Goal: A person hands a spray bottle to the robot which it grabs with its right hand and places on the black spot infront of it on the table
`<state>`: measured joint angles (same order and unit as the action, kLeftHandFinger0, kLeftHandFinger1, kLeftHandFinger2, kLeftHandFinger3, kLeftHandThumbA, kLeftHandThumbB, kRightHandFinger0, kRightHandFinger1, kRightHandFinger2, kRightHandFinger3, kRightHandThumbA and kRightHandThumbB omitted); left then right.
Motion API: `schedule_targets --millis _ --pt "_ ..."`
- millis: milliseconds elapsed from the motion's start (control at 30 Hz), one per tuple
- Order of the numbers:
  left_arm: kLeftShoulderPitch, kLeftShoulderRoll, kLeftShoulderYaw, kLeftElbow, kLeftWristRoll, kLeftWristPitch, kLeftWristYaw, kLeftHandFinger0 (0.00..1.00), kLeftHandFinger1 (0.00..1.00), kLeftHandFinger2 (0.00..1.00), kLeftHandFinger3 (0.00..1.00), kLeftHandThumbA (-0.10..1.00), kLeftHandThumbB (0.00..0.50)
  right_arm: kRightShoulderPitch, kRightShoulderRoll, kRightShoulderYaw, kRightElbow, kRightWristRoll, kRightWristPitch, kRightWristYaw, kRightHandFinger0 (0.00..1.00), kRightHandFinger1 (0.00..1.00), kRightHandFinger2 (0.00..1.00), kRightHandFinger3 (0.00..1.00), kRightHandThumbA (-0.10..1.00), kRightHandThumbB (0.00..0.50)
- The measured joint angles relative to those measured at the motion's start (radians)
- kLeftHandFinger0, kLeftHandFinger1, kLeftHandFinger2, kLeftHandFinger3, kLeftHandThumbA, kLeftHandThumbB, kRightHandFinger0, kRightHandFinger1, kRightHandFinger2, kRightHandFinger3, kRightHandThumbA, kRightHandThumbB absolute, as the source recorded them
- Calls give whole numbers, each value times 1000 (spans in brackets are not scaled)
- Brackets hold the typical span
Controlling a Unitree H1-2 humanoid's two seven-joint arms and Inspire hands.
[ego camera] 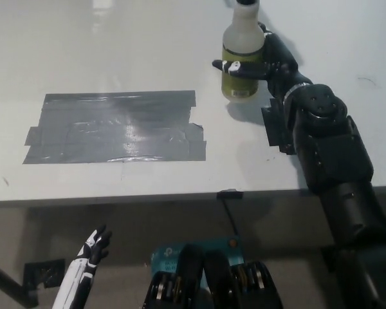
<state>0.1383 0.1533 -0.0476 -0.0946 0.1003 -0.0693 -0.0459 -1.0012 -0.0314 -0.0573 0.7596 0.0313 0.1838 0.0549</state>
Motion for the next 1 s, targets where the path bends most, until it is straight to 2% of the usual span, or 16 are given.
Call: schedule_targets --millis 33,67,100,233,300,333,433,467,600,667,767,867,900,933,967,1000 --pt "0 0 0 0 0 1 0 1000 1000 1000 1000 1000 53 -14 4 4 38 -7 -18 -19 2 20 139 60 423 420" --pt "0 0 1 0 -1 3 0 1000 1000 1000 1000 1000 49 -25 8 5 67 -12 -32 -33 0 10 136 2 453 447" --pt "-1 0 1 -1 -1 4 0 1000 1000 1000 1000 1000 55 -37 14 7 92 -18 -45 -49 0 6 141 0 480 468" --pt "-7 0 2 -3 -2 8 0 1000 1000 1000 1000 1000 60 -55 31 24 159 -46 -113 -107 0 19 166 2 442 425" --pt "-12 0 3 -3 -3 8 0 1000 1000 1000 1000 1000 65 -55 40 35 172 -58 -145 -129 0 25 180 0 461 443" --pt "-13 0 3 -3 -4 8 0 1000 1000 1000 1000 1000 72 -55 43 38 176 -63 -155 -137 0 26 185 0 451 408" --pt "-19 0 4 -4 -6 8 -1 1000 1000 1000 1000 1000 72 -54 49 52 175 -87 -183 -172 0 73 273 34 486 394" --pt "-19 0 4 -5 -6 8 -1 1000 1000 1000 1000 1000 73 -54 49 53 175 -89 -184 -174 0 82 283 32 478 372" --pt "-19 0 5 -6 -8 8 -4 1000 1000 1000 1000 1000 63 -27 44 58 132 -112 -191 -204 0 97 289 38 524 377" --pt "-20 1 5 -6 -8 8 -7 1000 1000 1000 1000 1000 57 -7 39 58 108 -120 -192 -214 8 159 358 114 518 368" --pt "-20 1 6 -7 -10 9 -8 1000 1000 1000 1000 1000 57 39 21 55 52 -128 -196 -221 31 159 347 119 543 388" --pt "-19 1 7 -8 -11 8 -10 1000 1000 1000 1000 1000 42 83 -17 47 5 -132 -212 -229 13 165 353 145 552 401" --pt "-19 1 8 -8 -12 8 -11 1000 1000 1000 1000 1000 54 96 -32 38 -13 -132 -213 -233 1 135 309 133 569 425" --pt "-20 1 8 -8 -12 8 -11 1000 1000 1000 1000 1000 49 101 -37 35 -22 -132 -213 -234 0 118 293 129 534 404" --pt "-19 1 9 -8 -13 8 -12 1000 1000 1000 1000 1000 40 114 -54 24 -44 -132 -214 -241 48 125 293 128 547 399" --pt "-19 1 10 -8 -15 9 -14 1000 1000 1000 1000 1000 36 122 -65 12 -63 -132 -214 -246 10 126 307 153 560 390"
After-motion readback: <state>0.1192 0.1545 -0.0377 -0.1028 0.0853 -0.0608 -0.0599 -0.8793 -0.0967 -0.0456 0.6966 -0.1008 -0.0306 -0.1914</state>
